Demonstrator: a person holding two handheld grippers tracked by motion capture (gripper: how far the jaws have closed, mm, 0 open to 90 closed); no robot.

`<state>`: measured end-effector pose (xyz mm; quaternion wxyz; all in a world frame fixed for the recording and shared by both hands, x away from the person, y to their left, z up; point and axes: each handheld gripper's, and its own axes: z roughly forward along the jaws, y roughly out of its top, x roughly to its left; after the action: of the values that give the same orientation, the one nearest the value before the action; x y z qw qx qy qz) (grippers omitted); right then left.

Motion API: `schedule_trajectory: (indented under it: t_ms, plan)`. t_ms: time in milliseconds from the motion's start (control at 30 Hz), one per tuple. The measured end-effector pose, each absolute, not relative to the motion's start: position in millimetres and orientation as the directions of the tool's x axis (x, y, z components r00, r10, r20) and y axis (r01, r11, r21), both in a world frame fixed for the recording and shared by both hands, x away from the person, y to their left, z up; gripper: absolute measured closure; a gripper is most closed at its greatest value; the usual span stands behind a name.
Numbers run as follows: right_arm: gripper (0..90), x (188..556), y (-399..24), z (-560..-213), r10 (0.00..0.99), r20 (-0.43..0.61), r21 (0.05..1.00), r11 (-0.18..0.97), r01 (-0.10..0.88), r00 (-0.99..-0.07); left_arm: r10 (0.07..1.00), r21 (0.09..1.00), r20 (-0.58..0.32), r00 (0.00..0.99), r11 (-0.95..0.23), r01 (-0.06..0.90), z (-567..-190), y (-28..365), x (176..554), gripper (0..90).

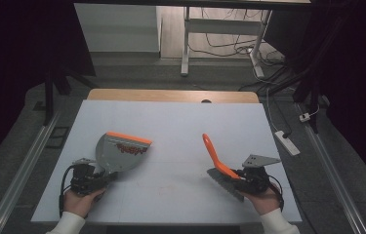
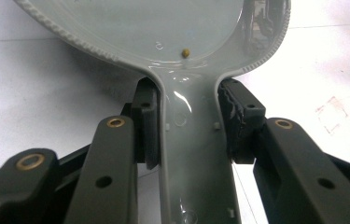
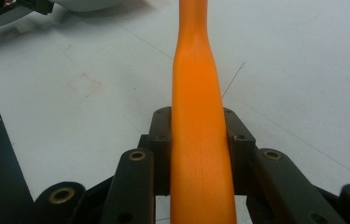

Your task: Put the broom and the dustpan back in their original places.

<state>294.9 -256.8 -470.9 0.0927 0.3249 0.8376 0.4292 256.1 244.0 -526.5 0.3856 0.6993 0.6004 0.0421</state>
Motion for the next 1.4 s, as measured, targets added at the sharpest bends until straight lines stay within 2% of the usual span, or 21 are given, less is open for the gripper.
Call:
schedule_trajectory:
  t_ms: [333,667,867,1300,1400]
  plan:
    - [70.2,300,-257,-479,0.624,0.154,0.752,0.428,0.500,-0.766,0.889,0.574,-0.401,0.219,0.058,0.817,-529,240,257,61.8]
    - [70.0,321,-274,-493,0.677,0.205,0.727,0.379,0.573,-0.707,0.901,0.552,-0.396,0.178,0.078,0.830,-534,240,261,61.8]
    - [68.4,327,-277,-495,0.706,0.187,0.712,0.382,0.589,-0.683,0.906,0.547,-0.388,0.169,0.079,0.834,-535,238,261,61.7]
    - [52.2,346,-281,-505,0.740,0.158,0.665,0.409,0.625,-0.654,0.899,0.551,-0.400,0.175,0.084,0.830,-535,239,260,60.4]
    - [49.5,349,-282,-506,0.742,0.154,0.661,0.413,0.627,-0.652,0.905,0.560,-0.384,0.184,0.069,0.825,-534,239,259,55.5]
